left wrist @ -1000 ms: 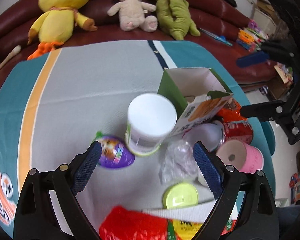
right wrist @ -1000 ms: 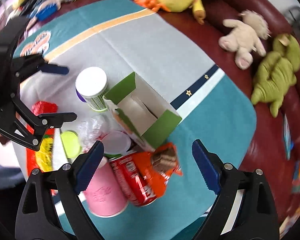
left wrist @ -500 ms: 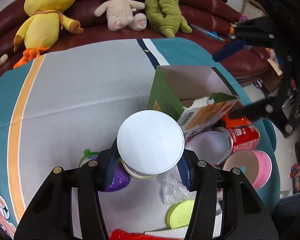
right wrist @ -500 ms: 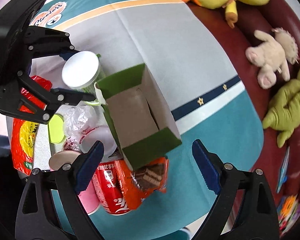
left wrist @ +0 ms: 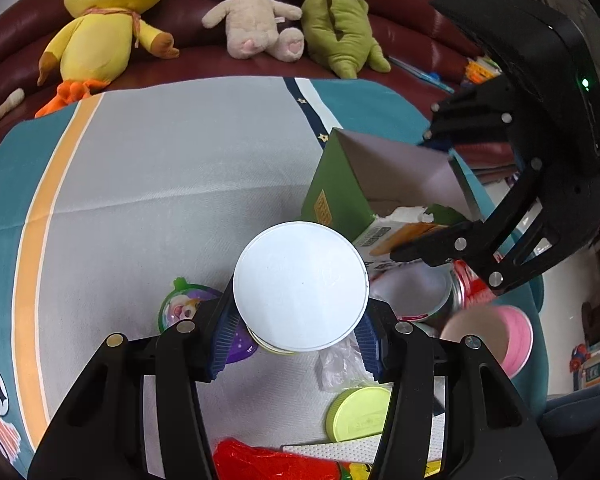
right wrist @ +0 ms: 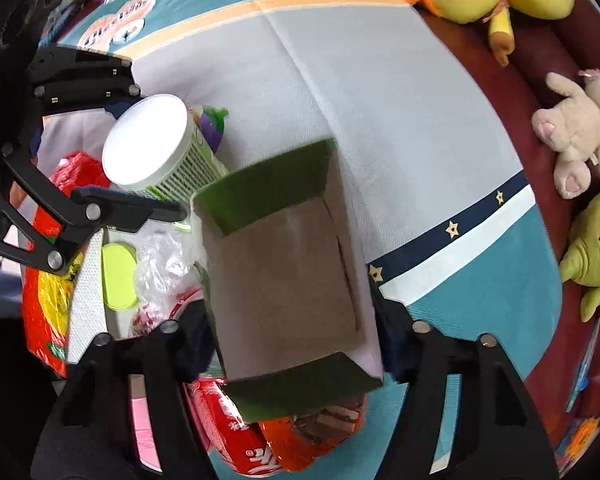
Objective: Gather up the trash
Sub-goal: 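Grasp the green-white box with the right tool while the left tool grasps the white jar, then carry the box and jar over the bin and release both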
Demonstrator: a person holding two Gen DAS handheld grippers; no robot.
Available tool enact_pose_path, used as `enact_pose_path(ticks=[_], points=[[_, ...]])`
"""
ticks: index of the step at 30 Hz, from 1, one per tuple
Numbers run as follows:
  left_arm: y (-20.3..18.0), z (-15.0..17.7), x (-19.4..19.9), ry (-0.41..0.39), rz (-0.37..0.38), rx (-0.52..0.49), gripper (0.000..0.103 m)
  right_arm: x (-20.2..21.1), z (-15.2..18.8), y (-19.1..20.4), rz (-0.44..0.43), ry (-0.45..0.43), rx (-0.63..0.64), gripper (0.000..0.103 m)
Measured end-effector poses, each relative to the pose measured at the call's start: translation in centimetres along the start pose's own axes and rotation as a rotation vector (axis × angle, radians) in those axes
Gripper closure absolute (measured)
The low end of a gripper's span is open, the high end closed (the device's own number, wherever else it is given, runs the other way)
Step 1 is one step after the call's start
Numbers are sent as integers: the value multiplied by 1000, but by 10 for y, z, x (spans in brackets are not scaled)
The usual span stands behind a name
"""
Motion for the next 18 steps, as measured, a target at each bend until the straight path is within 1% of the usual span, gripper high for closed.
enact_pose_path(ticks=[5, 9, 12, 15, 18], points=[[-2, -3, 16, -30, -31, 15, 50, 21, 7, 7, 11, -69, -49, 47], [-3, -8, 36, -61, -61, 29, 50, 49, 6, 2, 22, -137, -144, 48], [-5, -13, 53, -87, -83, 39, 50, 70, 10, -2, 50, -173, -195, 48], [-12, -20, 69, -109, -92, 41, 50, 93, 22, -9, 86, -208, -250, 48], [-25, -26, 83, -135, -87, 35, 50, 117, 41, -17, 115, -241, -315, 48]])
Point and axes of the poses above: each gripper's, at about its wrist camera, not at the fingertips, and x roughly against the way its jaws point, y to its left, z to its underside, the point moved 1 cm from there along -x, roughly the way its jaws point, and after that the axes turned 12 degrees about -x, right-handed, at the moved point
